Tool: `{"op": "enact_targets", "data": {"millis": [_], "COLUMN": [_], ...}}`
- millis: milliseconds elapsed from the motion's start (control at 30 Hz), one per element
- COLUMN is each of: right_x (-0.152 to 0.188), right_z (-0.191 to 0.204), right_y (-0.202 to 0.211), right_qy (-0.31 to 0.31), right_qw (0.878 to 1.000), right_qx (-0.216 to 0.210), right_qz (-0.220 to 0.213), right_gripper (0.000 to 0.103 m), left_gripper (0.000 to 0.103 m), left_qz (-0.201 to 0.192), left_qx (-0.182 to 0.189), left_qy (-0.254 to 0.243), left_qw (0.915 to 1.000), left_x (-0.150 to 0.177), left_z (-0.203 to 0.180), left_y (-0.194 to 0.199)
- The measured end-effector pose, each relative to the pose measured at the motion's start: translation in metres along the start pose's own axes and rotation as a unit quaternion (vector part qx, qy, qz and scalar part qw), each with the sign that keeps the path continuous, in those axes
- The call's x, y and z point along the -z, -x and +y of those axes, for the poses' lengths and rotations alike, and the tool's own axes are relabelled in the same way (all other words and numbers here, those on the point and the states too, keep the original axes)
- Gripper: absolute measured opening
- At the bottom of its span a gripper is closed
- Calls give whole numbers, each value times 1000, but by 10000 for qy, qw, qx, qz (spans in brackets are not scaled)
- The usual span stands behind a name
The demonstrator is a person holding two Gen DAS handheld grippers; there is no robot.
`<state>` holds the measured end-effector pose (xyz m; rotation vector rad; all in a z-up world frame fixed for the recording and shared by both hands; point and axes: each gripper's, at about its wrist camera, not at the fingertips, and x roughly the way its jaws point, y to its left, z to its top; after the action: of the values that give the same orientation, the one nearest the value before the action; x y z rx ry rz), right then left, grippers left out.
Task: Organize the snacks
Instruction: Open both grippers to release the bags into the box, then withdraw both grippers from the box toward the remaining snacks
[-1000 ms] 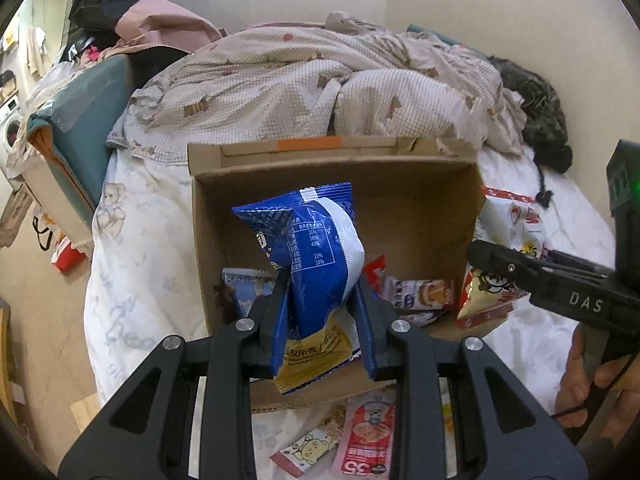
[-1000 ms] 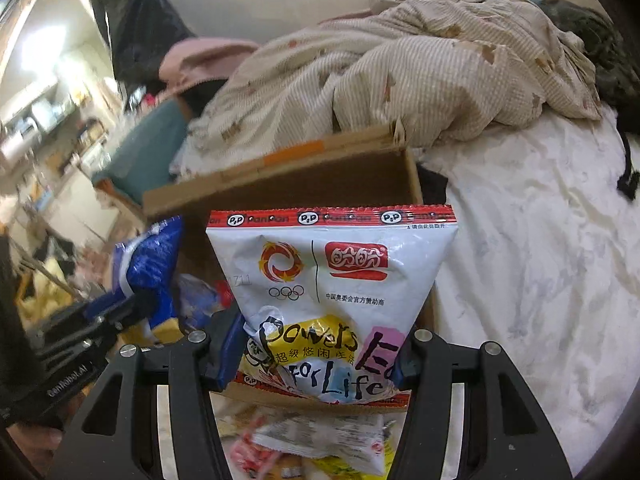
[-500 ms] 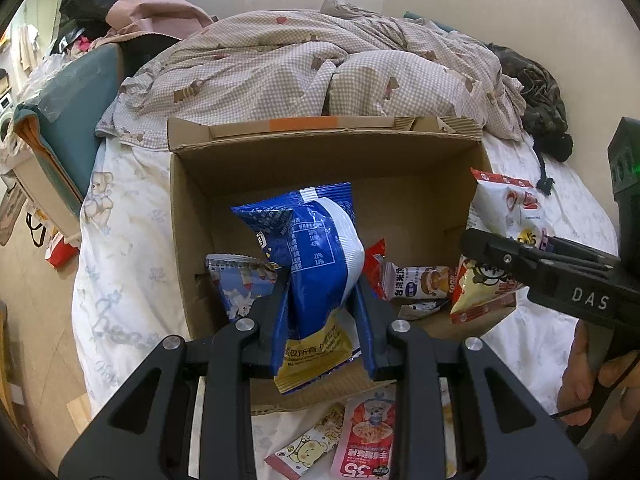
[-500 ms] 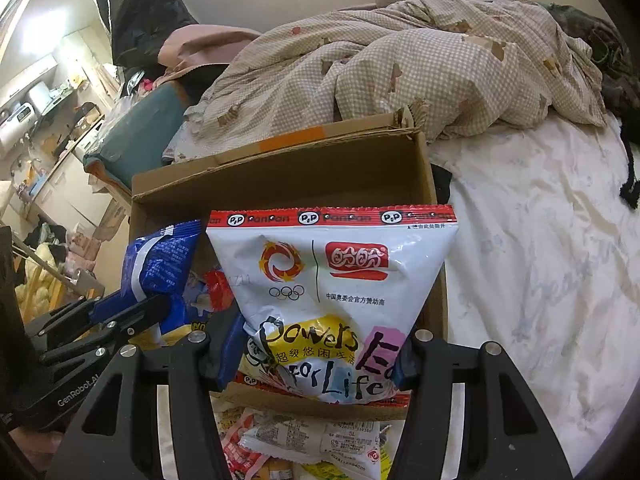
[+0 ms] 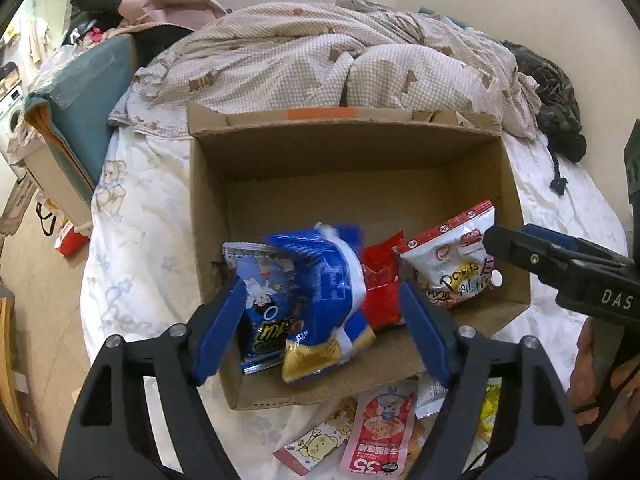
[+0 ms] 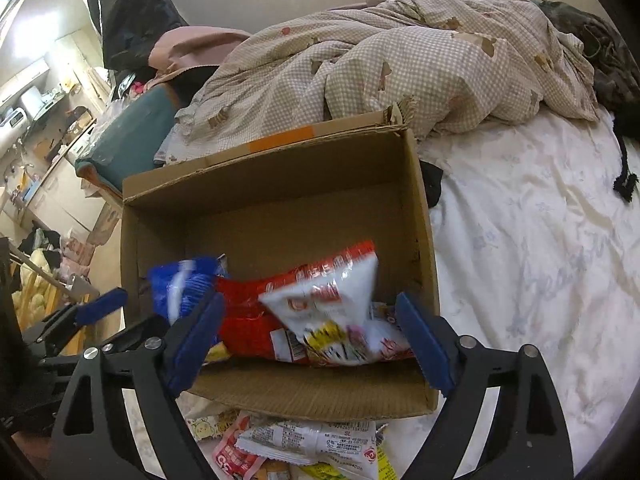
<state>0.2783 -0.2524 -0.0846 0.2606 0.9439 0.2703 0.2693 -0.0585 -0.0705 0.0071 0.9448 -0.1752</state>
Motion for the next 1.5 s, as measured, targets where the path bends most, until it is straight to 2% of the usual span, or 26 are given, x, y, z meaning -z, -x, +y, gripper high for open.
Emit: {"op": "enact_targets", "data": {"millis": [700,900,1100,1500], "right_x": [-2,-1,5,28], "right_z": [3,2,3,4], "right_y": [5,13,29,66], "right_qy": [-6,-190,-188,-370], "right_qw": [10000,9996,9994,9983], "right_qx": [-57,-207,-243,-416], "right_qz": [-59,-104,-144,-193], "right_gripper": [90,90,90,90], "left_gripper": [76,76,76,76], "left_qz": [-115,-194,-212,-78], "left_qx": [-134,-234,-222,-211], "left_qy": [-15,24,263,875], "left_qw": [9998,9995,9992,9959], "left_x": [3,5,10,43], "left_z": [0,5,18,50], "left_y": [8,22,41,73]}}
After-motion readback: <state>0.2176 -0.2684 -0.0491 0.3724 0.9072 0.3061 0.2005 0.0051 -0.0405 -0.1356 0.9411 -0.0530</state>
